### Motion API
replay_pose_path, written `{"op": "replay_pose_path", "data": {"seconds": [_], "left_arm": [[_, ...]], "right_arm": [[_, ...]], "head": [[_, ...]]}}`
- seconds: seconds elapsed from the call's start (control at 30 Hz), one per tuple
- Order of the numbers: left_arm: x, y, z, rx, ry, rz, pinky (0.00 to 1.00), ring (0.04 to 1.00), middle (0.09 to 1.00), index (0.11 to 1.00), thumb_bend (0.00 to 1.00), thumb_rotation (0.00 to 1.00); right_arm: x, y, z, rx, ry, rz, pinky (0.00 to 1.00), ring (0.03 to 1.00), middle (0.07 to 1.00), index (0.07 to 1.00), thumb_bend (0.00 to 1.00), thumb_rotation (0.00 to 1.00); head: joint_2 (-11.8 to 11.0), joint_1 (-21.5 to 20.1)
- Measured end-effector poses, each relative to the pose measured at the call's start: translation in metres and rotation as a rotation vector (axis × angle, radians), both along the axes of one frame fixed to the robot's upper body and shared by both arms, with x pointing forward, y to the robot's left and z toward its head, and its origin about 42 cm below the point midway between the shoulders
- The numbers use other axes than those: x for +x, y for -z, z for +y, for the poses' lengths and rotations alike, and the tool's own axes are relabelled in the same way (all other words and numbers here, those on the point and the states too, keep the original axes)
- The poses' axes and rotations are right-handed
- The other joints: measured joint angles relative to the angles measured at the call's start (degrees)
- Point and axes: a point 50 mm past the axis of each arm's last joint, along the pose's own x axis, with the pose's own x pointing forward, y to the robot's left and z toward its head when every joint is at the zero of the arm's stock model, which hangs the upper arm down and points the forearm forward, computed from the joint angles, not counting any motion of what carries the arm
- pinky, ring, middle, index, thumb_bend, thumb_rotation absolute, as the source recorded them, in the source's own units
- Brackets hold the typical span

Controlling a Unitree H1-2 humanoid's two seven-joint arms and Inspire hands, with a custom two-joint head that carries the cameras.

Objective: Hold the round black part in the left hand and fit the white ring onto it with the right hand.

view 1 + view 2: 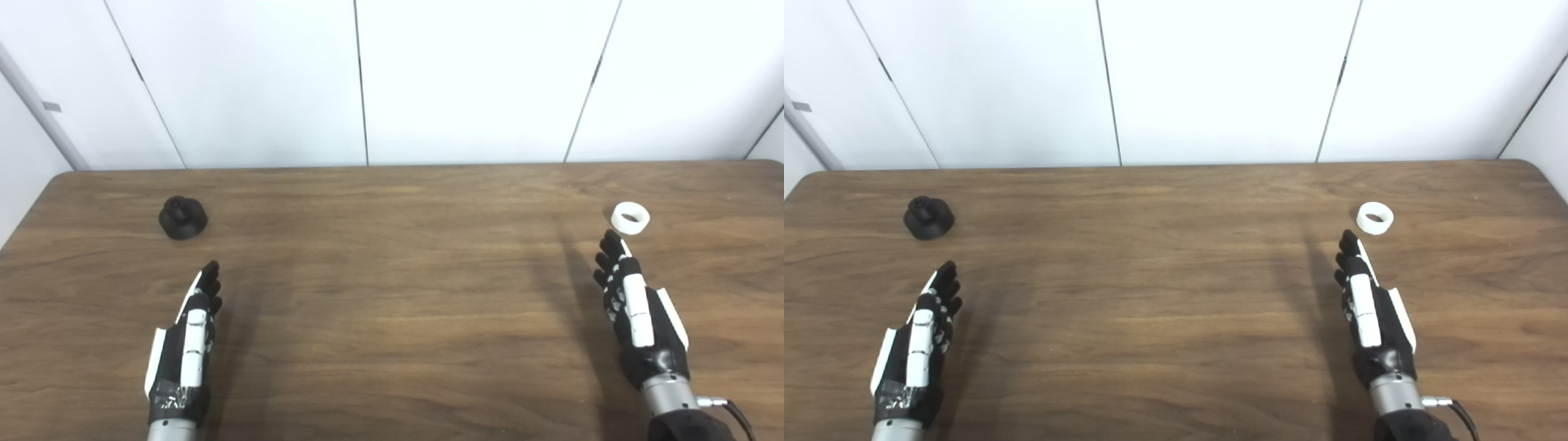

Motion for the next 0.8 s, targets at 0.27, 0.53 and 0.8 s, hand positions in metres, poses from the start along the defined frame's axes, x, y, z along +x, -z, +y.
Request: {"op": "replay_pose_path", "data": {"seconds": [0.27,0.53,0.8], "left_arm": [[-0.0001,0.0002,-0.0004,-0.001,0.0,0.0,1.0,1.0,0.989,0.958,0.51,0.95],[0.0,0.001,-0.0015,0.005,0.003,0.003,1.0,1.0,0.991,0.961,0.51,0.97],[0.0,0.0036,-0.0096,0.015,0.018,0.001,1.0,1.0,0.985,0.956,0.51,0.94]], "right_arm": [[-0.0001,-0.0002,-0.0013,0.002,0.001,-0.001,1.0,0.988,0.994,0.986,0.54,1.0],[-0.0003,0.0,-0.0016,0.004,0.0,0.0,1.0,0.997,0.995,0.988,0.57,1.0],[-0.0026,0.0065,-0.0089,-0.008,-0.021,0.019,1.0,1.0,1.0,1.0,0.52,1.0]], "head": [[0.17,0.18],[-1.23,3.33],[-4.39,9.84]]}}
